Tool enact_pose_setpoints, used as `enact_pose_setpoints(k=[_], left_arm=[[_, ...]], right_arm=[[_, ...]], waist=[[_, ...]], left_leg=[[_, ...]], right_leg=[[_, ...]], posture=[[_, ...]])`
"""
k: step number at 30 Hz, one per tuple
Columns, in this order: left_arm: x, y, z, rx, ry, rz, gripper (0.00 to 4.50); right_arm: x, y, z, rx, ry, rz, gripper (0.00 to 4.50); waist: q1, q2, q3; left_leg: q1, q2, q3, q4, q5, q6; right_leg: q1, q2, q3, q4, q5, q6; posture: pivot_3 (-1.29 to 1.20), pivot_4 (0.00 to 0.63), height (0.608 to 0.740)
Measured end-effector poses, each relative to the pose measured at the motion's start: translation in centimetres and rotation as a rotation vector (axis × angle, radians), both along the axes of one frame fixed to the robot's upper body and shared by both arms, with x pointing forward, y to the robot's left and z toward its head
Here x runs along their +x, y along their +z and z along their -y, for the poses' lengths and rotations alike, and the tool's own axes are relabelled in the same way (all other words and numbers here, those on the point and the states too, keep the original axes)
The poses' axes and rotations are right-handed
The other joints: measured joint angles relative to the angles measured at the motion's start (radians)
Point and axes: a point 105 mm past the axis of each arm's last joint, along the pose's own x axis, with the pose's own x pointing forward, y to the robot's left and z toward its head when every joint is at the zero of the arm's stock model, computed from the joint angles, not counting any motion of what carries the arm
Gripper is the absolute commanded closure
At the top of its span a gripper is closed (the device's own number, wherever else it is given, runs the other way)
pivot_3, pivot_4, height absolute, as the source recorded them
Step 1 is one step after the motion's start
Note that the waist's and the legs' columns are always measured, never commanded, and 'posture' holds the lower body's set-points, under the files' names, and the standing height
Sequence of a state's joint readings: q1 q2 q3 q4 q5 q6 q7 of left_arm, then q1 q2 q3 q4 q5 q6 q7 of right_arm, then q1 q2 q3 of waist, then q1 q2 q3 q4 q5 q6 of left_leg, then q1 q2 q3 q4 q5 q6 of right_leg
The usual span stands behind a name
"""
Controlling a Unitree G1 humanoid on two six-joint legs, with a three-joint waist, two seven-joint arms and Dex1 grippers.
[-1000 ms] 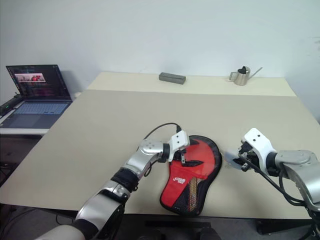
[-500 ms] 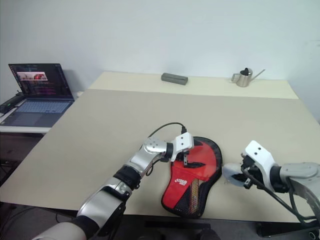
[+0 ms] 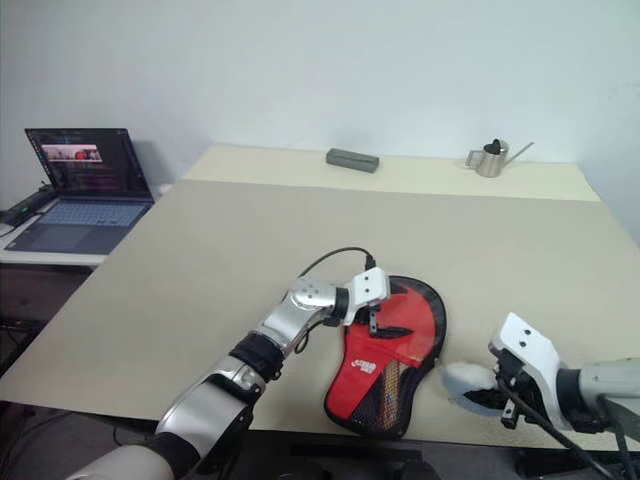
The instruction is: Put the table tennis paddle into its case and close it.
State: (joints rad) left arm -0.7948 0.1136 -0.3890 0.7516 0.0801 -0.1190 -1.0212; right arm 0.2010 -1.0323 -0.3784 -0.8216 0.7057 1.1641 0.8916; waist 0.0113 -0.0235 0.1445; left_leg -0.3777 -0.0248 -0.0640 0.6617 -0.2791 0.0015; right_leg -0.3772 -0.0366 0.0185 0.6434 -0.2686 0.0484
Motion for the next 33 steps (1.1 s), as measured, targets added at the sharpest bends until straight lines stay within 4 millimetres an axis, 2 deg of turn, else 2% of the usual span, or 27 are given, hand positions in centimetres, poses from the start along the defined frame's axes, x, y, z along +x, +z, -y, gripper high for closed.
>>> enact_pose_setpoints(k=[5,15,18,24,33], left_arm=[[-0.3,-0.1,0.5,0.000,-0.017,-0.003,0.00],[-0.3,-0.2,0.6,0.001,-0.013,-0.003,0.00],[-0.4,-0.2,0.7,0.001,-0.014,-0.003,0.00],[-0.5,-0.3,1.1,-0.004,-0.019,-0.008,0.00],[-0.8,-0.4,1.6,-0.006,-0.026,-0.021,0.00]], right_arm=[[-1.4,-0.2,-0.9,0.019,0.042,-0.031,4.15],[-2.8,-2.4,-5.0,0.133,0.157,-0.125,4.16],[-3.2,-2.5,-5.3,0.143,0.171,-0.146,4.16],[-5.6,-1.9,-6.1,0.180,0.230,-0.206,4.16],[-6.2,-2.0,-6.6,0.200,0.232,-0.222,4.17]], waist=[[0.013,0.000,0.000],[0.013,-0.001,-0.002],[0.013,-0.001,-0.002],[0.016,-0.001,-0.005],[0.016,0.000,-0.007]], left_leg=[[0.000,0.000,-0.007,0.000,-0.001,-0.002],[0.001,-0.001,-0.010,0.000,-0.002,-0.003],[0.001,-0.001,-0.011,0.000,-0.002,-0.003],[0.000,-0.002,-0.013,0.000,-0.002,-0.003],[0.000,-0.003,-0.014,0.000,-0.002,-0.003]], right_leg=[[0.003,0.000,-0.004,0.000,-0.004,-0.002],[0.005,-0.001,-0.006,0.000,-0.005,-0.003],[0.006,-0.001,-0.007,0.000,-0.005,-0.003],[0.006,-0.002,-0.009,0.000,-0.005,-0.002],[0.007,-0.002,-0.011,-0.001,-0.007,-0.002]], posture=[[0.00,0.150,0.740],[0.00,0.150,0.740],[0.00,0.150,0.740],[0.00,0.150,0.740],[0.00,0.150,0.740]])
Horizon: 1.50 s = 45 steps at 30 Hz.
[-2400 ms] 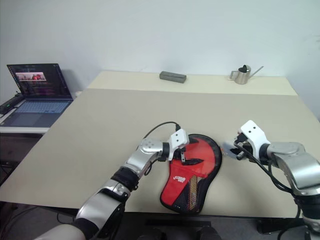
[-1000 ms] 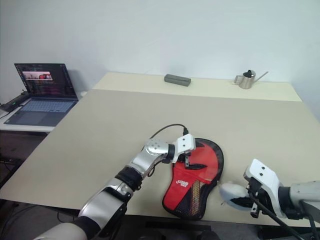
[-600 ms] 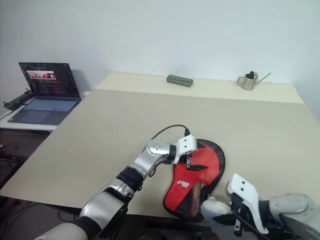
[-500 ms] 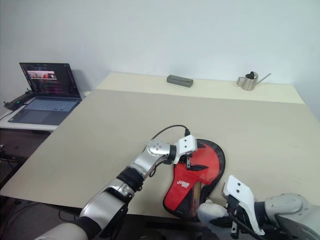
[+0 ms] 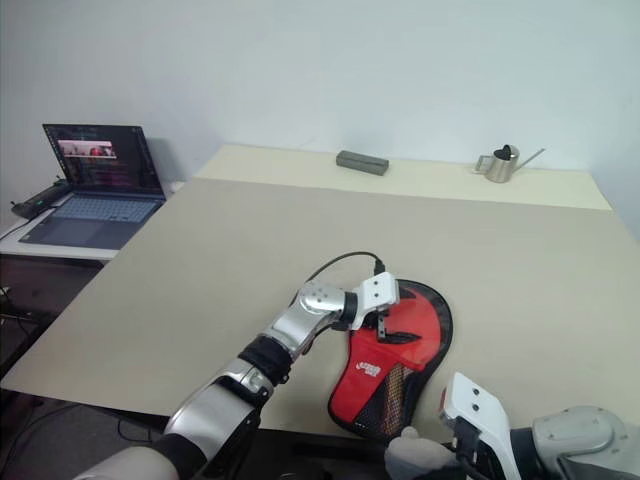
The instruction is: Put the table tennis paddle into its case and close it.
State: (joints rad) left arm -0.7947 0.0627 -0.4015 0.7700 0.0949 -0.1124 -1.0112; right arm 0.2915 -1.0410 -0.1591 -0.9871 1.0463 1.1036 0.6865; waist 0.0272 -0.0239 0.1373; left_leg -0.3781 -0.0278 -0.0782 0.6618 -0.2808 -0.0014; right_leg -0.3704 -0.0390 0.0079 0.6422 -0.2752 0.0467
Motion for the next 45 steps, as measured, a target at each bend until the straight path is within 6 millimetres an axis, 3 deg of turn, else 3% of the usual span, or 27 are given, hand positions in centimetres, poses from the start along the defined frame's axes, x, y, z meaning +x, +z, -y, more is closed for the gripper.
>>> enact_pose_setpoints(k=[11,18,26,33,38,45], left_arm=[[-0.3,-0.2,0.8,-0.010,-0.002,-0.015,0.00],[-0.2,-0.2,0.8,-0.009,0.004,-0.014,0.00],[-0.2,-0.2,0.9,-0.011,0.006,-0.015,0.00],[-0.1,-0.2,1.1,-0.015,0.020,-0.011,0.00],[-0.1,-0.2,1.3,-0.018,0.021,-0.013,0.00],[-0.8,0.8,0.0,-0.068,-0.015,-0.037,0.00]], right_arm=[[0.4,-0.3,-2.4,0.054,0.026,0.025,4.17],[0.5,-0.5,-2.9,0.045,0.023,0.040,4.17],[0.2,0.4,-2.0,0.039,0.060,0.034,1.62],[-0.5,3.1,-1.8,0.099,0.166,0.059,1.62],[0.9,5.4,-1.0,0.103,0.186,0.138,1.62],[6.1,8.0,1.0,0.101,0.059,0.278,1.62]], waist=[[-0.002,0.000,0.000],[-0.002,0.000,-0.001],[-0.002,0.000,0.000],[-0.001,-0.003,0.001],[0.000,-0.006,0.003],[-0.006,-0.001,0.011]], left_leg=[[0.000,0.001,-0.003,0.000,0.000,0.000],[0.000,0.002,-0.003,0.000,0.000,0.000],[0.000,0.001,-0.003,0.000,0.000,0.000],[0.000,0.000,-0.002,0.001,0.000,0.000],[0.000,0.000,-0.003,0.001,0.000,0.000],[-0.003,0.001,-0.001,-0.001,0.000,0.000]], right_leg=[[0.000,0.000,-0.003,0.001,-0.001,-0.002],[0.000,0.001,-0.003,0.001,-0.001,-0.002],[0.000,0.000,-0.003,0.001,-0.001,-0.002],[0.001,-0.001,-0.003,0.000,-0.001,-0.002],[0.001,-0.002,-0.003,-0.001,-0.001,-0.002],[-0.004,-0.001,0.000,0.000,-0.001,-0.004]], posture=[[0.00,0.150,0.740],[0.00,0.150,0.740],[0.00,0.150,0.740],[0.00,0.150,0.740],[0.00,0.150,0.740],[0.00,0.150,0.740]])
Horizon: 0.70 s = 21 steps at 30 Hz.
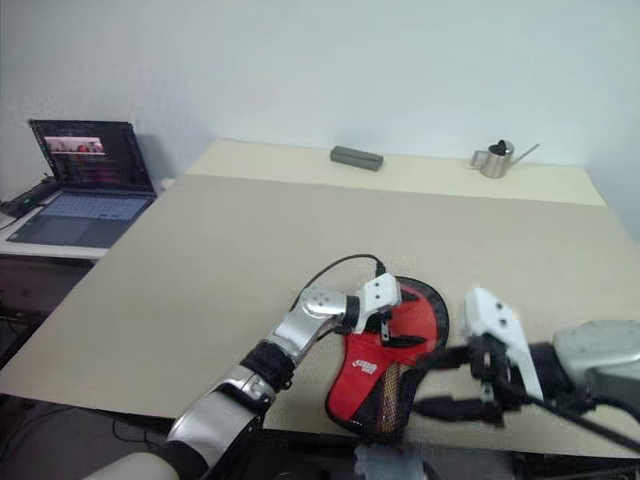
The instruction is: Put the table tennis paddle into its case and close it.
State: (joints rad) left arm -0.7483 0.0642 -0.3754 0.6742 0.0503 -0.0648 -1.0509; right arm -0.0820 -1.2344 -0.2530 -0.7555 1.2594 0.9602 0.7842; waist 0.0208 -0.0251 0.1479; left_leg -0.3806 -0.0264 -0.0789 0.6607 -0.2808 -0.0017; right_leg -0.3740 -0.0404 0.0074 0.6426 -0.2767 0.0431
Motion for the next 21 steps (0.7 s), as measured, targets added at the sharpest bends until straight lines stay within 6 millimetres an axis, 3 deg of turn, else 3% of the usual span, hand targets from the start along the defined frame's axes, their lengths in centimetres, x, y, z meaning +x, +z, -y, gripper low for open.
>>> enact_pose_setpoints(k=[4,11,15,18,21], left_arm=[[-0.9,1.2,-3.4,-0.035,-0.008,-0.088,0.00],[0.7,4.4,-12.3,-0.039,0.190,-0.082,0.00],[0.9,4.7,-17.2,-0.024,0.328,-0.074,0.00],[0.1,4.7,-18.4,-0.026,0.350,-0.074,0.00],[-1.2,5.0,-18.2,-0.021,0.313,-0.071,0.00]], right_arm=[[3.7,0.3,2.4,0.001,-0.137,0.047,1.62],[8.3,0.1,6.4,-0.015,-0.308,0.119,1.62],[10.5,0.3,8.9,-0.041,-0.390,0.194,1.62],[11.4,0.0,9.5,-0.042,-0.406,0.225,1.62],[12.1,-0.3,10.1,-0.037,-0.422,0.250,1.62]], waist=[[-0.013,0.004,0.013],[-0.015,0.012,0.020],[-0.020,0.014,0.022],[-0.018,0.015,0.023],[-0.013,0.016,0.024]], left_leg=[[-0.004,0.001,0.002,0.000,0.000,0.000],[-0.014,0.001,0.003,0.001,0.001,-0.001],[-0.014,0.000,0.004,0.001,0.001,-0.002],[-0.015,0.001,0.003,0.001,0.001,-0.002],[-0.016,0.000,0.003,0.002,0.001,-0.002]], right_leg=[[-0.007,0.001,0.003,0.003,0.003,-0.006],[-0.016,0.001,0.003,0.005,0.003,-0.007],[-0.016,0.001,0.004,0.003,0.003,-0.007],[-0.017,0.001,0.004,0.004,0.003,-0.007],[-0.017,0.000,0.004,0.004,0.004,-0.007]], posture=[[0.00,0.150,0.740],[0.00,0.150,0.740],[0.00,0.150,0.740],[0.00,0.150,0.740],[0.00,0.150,0.740]])
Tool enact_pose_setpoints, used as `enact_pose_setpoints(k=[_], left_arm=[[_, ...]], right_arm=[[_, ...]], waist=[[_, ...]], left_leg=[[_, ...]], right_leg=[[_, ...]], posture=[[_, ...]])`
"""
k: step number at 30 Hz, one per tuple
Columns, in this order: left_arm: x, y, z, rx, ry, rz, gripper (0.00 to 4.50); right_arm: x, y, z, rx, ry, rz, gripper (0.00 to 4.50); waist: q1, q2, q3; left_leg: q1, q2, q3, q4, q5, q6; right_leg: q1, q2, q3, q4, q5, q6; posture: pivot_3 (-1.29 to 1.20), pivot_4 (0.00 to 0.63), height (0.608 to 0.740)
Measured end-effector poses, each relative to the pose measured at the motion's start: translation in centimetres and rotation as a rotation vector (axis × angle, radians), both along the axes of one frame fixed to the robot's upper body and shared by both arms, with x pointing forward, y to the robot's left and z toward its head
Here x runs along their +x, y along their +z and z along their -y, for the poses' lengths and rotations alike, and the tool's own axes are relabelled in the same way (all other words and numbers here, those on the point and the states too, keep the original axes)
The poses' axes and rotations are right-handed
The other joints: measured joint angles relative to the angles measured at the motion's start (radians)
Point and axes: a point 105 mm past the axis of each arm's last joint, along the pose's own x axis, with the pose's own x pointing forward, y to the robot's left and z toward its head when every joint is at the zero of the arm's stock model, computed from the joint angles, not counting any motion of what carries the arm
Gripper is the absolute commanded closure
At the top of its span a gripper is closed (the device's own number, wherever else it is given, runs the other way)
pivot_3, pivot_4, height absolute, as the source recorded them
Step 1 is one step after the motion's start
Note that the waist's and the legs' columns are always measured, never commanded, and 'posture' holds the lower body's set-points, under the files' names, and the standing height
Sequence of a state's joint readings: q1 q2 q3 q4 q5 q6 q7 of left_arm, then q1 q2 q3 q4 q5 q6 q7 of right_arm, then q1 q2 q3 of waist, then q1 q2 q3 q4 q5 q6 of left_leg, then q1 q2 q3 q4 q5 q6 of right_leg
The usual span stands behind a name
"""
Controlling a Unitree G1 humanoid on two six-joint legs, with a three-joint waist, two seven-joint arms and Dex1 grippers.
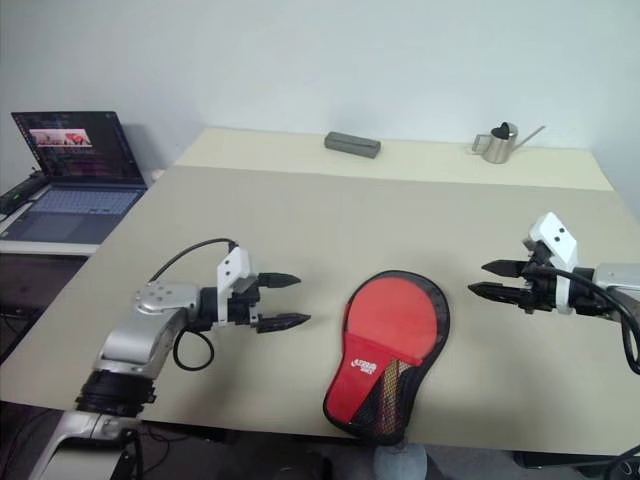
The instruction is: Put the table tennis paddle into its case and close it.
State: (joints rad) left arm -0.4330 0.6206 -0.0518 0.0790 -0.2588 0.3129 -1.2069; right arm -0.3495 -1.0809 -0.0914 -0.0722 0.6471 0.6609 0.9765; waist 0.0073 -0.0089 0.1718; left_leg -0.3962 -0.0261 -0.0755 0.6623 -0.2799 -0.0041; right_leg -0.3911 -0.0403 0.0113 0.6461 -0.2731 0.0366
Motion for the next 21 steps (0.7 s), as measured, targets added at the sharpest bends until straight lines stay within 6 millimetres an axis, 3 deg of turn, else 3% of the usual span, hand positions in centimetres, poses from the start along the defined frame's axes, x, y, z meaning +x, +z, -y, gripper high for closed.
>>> enact_pose_setpoints(k=[5,11,14,18,21], left_arm=[[-1.4,0.3,0.1,0.015,-0.031,-0.012,0.00],[-1.4,1.2,-0.4,0.030,-0.025,0.022,0.00],[-0.9,2.2,-0.5,0.023,-0.003,0.058,0.00],[-0.3,3.4,-0.7,0.019,0.018,0.113,0.00],[-0.2,3.3,-1.0,0.025,0.030,0.119,0.00]], right_arm=[[0.8,-0.3,1.2,0.005,-0.034,0.029,1.62],[1.6,-0.1,3.4,0.004,-0.080,0.042,1.62],[2.2,0.9,4.2,0.023,-0.104,0.062,1.62],[2.6,2.7,4.2,0.013,-0.102,0.123,1.62],[2.2,2.2,3.8,0.004,-0.081,0.100,1.62]], waist=[[-0.004,0.002,0.001],[-0.008,0.003,0.002],[-0.009,0.005,0.003],[-0.009,0.005,0.003],[-0.009,0.005,0.003]], left_leg=[[0.001,0.000,0.000,0.000,0.000,0.000],[0.002,0.000,0.002,0.000,0.000,0.000],[0.002,0.000,0.002,0.000,0.000,0.000],[0.002,0.001,0.003,0.000,0.000,0.000],[0.002,0.001,0.003,0.000,0.000,0.000]], right_leg=[[0.000,0.000,0.000,0.001,0.000,0.000],[0.000,0.001,0.002,0.002,0.001,0.000],[0.000,0.001,0.002,0.002,0.001,0.000],[0.000,0.001,0.002,0.003,0.001,0.000],[0.000,0.001,0.003,0.002,0.001,0.000]], posture=[[0.00,0.150,0.740],[0.00,0.150,0.740],[0.00,0.150,0.740],[0.00,0.150,0.740],[0.00,0.150,0.740]])
